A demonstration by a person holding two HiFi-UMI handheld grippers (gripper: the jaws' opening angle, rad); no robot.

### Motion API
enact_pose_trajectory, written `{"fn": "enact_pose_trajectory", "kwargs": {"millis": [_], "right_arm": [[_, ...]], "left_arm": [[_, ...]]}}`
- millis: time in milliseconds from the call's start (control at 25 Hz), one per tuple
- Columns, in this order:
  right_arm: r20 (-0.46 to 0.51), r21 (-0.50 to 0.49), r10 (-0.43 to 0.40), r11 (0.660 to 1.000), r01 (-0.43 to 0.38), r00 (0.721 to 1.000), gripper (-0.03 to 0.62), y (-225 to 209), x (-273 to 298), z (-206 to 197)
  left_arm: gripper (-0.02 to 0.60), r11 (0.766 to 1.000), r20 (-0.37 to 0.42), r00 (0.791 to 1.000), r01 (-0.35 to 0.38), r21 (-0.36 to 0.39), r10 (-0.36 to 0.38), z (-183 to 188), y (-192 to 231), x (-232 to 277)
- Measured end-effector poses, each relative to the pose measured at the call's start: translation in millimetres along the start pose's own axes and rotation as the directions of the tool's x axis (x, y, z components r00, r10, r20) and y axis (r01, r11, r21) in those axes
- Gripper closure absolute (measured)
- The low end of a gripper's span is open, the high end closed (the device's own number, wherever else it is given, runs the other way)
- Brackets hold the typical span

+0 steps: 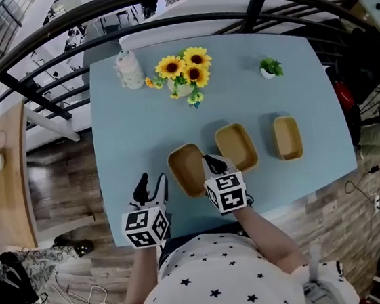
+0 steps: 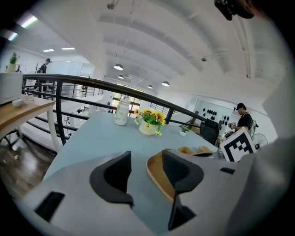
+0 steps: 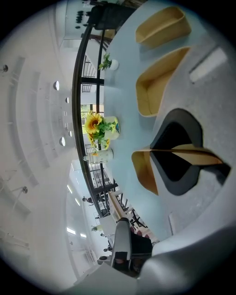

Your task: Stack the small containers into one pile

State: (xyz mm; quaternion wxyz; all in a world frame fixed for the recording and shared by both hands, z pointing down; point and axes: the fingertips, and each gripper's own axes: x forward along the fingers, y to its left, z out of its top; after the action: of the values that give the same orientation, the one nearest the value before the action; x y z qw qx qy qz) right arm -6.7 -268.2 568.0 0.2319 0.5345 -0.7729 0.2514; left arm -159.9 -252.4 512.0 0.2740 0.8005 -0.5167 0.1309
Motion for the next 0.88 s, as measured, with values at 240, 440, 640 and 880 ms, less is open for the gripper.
{"fn": "enact_pose_trajectory", "kwargs": {"millis": [240,440,640,880], "right_arm": [[0.042,-0.025,-0.015,1.0,0.016,0.999,0.574,15,-18,9],[0.08,-0.02,-0.041,0.999,0.042,0.996,0.574,27,-38,14],[0.113,-0.009,-0.062,0.998,0.063,0.992,0.574,46,-64,12],[0.134,-0.004,-0.091,0.996,0.092,0.987,0.574,67,-88,2]], "left_arm": [[0.387,1.0,0.031,1.0,-0.002,-0.007,0.002,-2,4,-25],[0.387,1.0,0.048,0.999,0.004,-0.001,-0.004,-7,4,-53],[0.386,1.0,0.071,0.997,-0.005,0.014,0.004,-12,9,-85],[0.387,1.0,0.085,0.996,0.003,0.017,-0.004,-21,15,-115]]}}
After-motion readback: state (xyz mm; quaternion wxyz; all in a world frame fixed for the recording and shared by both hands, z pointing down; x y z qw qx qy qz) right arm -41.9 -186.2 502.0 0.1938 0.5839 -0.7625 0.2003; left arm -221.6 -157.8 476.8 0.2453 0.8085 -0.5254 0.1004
